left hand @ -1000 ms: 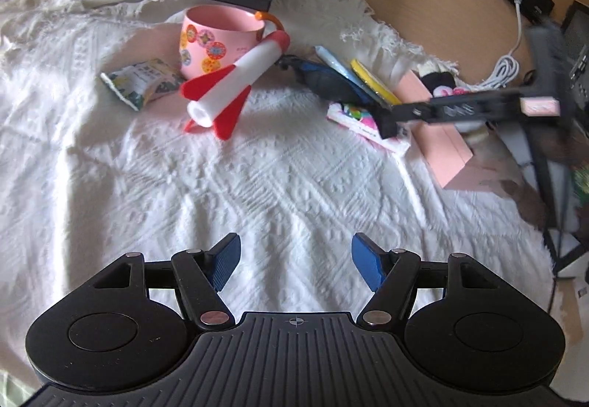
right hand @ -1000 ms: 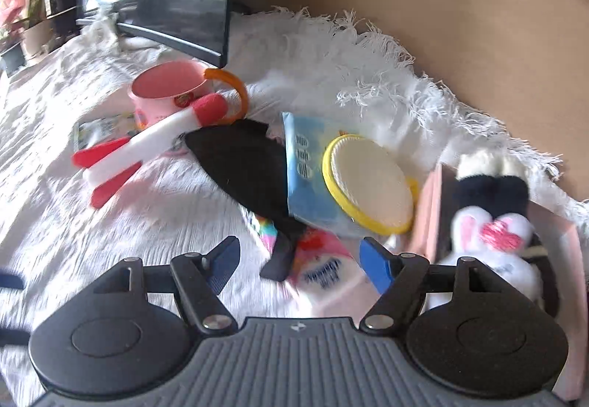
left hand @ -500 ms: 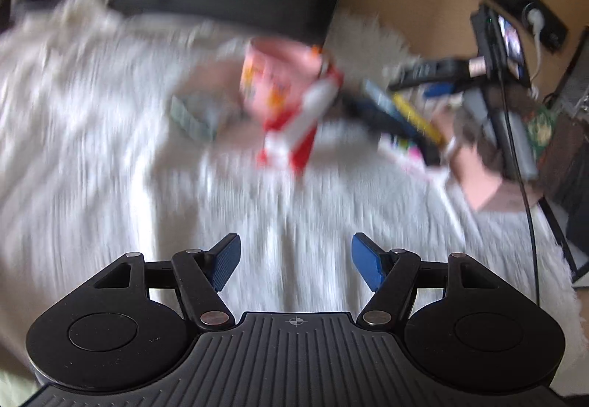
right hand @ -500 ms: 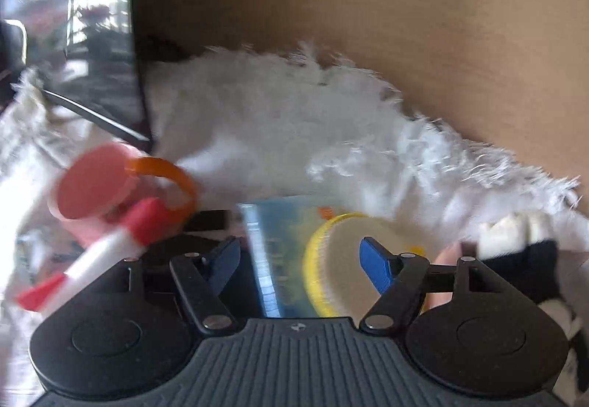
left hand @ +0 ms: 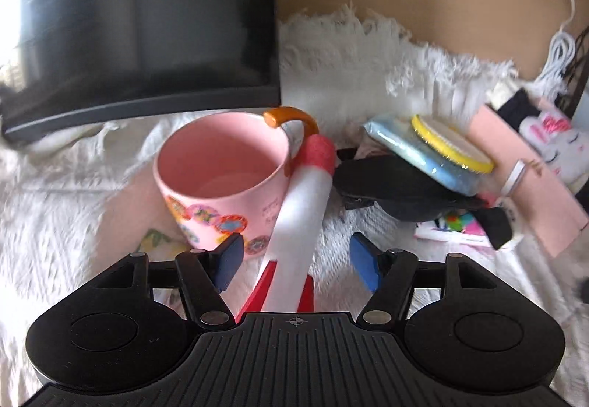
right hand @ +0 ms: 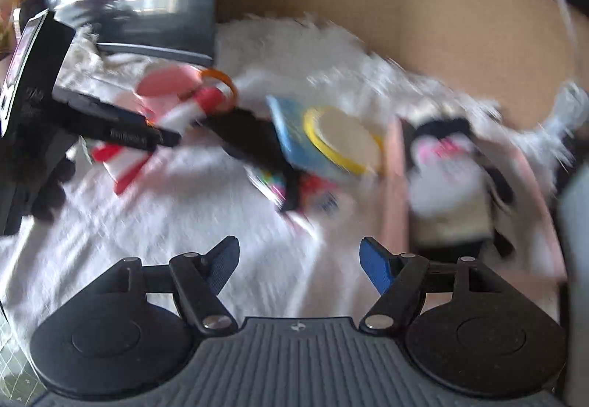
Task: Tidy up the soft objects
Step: 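Lower the black-and-white plush toy into the pink box and open the right tool, then grasp the red-white toy rocket with the left tool while the right tool grasps the blue pouch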
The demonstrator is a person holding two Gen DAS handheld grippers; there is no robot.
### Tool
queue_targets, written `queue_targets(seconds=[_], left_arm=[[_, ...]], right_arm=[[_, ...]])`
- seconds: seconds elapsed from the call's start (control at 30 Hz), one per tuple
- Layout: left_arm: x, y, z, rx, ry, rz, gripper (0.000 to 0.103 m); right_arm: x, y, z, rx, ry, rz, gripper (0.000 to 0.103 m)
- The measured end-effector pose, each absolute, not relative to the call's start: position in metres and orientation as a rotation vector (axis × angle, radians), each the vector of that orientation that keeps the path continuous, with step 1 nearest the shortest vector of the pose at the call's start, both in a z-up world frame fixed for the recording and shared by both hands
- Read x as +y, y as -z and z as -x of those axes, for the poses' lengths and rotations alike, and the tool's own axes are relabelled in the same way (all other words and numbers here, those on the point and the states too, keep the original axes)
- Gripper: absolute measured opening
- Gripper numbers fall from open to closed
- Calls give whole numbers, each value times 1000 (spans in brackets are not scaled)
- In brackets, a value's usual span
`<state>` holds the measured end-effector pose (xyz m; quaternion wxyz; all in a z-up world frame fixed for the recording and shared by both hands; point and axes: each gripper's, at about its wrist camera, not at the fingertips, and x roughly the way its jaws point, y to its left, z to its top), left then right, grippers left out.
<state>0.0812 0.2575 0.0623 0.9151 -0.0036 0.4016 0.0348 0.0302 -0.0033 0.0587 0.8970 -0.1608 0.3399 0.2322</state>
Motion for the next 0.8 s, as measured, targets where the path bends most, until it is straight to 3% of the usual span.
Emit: queue_targets(seconds=[0.1, 0.33, 0.63, 0.8], left_arm=[[257, -51, -89, 854, -66, -9, 35], [261, -52, -71, 873, -26, 59, 32], [271, -75, 57, 838, -20, 320, 32], [278, -65, 104, 840, -46, 432, 32]], right_arm=[[-21, -55, -25, 715, -434, 320, 73], [-20, -57, -29, 684, -437, 324, 73], [32, -55, -47, 583, -592, 387, 73], [92, -34, -61, 496, -619, 561, 73]])
